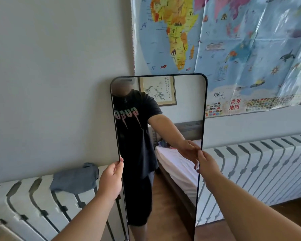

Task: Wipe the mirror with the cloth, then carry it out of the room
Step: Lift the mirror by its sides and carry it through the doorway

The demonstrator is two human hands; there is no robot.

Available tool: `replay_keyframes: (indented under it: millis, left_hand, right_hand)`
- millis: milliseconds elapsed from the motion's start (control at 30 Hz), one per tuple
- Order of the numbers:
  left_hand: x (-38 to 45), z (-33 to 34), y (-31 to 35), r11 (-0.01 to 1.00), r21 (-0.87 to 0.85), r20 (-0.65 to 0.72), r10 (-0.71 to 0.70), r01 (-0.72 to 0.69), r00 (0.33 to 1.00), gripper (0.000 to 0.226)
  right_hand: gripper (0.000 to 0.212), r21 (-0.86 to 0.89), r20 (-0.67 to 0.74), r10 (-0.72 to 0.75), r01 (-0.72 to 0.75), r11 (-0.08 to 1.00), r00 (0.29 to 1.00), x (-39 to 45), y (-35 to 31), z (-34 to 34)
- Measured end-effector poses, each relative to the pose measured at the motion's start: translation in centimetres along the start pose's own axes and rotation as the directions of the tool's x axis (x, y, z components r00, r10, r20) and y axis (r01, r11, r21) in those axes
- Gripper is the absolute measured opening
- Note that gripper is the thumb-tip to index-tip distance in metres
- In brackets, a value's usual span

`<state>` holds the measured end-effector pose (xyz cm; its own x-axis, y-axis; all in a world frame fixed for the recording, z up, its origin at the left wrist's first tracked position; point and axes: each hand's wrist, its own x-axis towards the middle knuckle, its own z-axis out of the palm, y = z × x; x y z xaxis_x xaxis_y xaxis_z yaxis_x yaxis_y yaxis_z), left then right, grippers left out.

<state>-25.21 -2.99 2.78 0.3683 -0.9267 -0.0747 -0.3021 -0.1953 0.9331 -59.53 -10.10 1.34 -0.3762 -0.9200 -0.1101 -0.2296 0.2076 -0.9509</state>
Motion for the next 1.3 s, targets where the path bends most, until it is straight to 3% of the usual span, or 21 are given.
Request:
replay_keyframes:
  millis: [200,367,433,733,900,967,1100,1300]
  left_hand:
    - [-0.8,0.2,-0.6,0.999,-0.010,-0.049,0.031,-0.031,0.998,0.030]
    - [-4.0,-1.6,-2.0,0.998,-0.037,-0.074,0.047,-0.049,0.996,0.051]
    - [-5.8,-3.0,-2.7,0.997,-0.054,-0.107,0.051,-0.057,0.993,0.049]
    - [-13.9,-14.3,-5.9,0.998,-0.067,-0.304,-0.009,-0.012,0.953,0.051]
    - [-20.1,-21.9,-8.2,0.994,-0.114,-0.375,-0.038,-0.005,0.926,0.053]
    - [-22.7,-24.7,-9.2,0.994,-0.106,-0.420,-0.017,-0.030,0.907,0.057]
    - [-27.6,-29.9,-11.0,0.996,-0.093,-0.495,-0.041,-0.005,0.868,0.043]
    - [-34.0,-36.0,-13.1,0.997,-0.043,-0.610,-0.075,0.062,0.789,0.046]
  right_hand:
    - [0.039,-0.033,-0.048,-0.039,0.038,0.999,0.998,0.6,0.9,-0.2]
    - [0.031,-0.015,-0.026,-0.042,0.041,0.999,0.999,-1.0,1.1,0.0]
    - [0.030,-0.025,-0.013,-0.064,0.064,0.998,0.998,-2.2,0.8,0.7]
    - [0.024,0.022,0.135,-0.194,0.192,0.981,0.972,-11.5,-2.6,7.6]
    - [0.031,0.023,0.224,-0.211,0.212,0.977,0.951,-18.9,-3.8,11.5]
    - [0.035,0.004,0.251,-0.227,0.233,0.972,0.941,-21.9,-4.1,12.9]
    - [0.037,0.031,0.332,-0.247,0.251,0.967,0.910,-27.8,-4.2,15.6]
    - [0.030,0.087,0.462,-0.269,0.259,0.962,0.845,-35.1,-5.2,20.3]
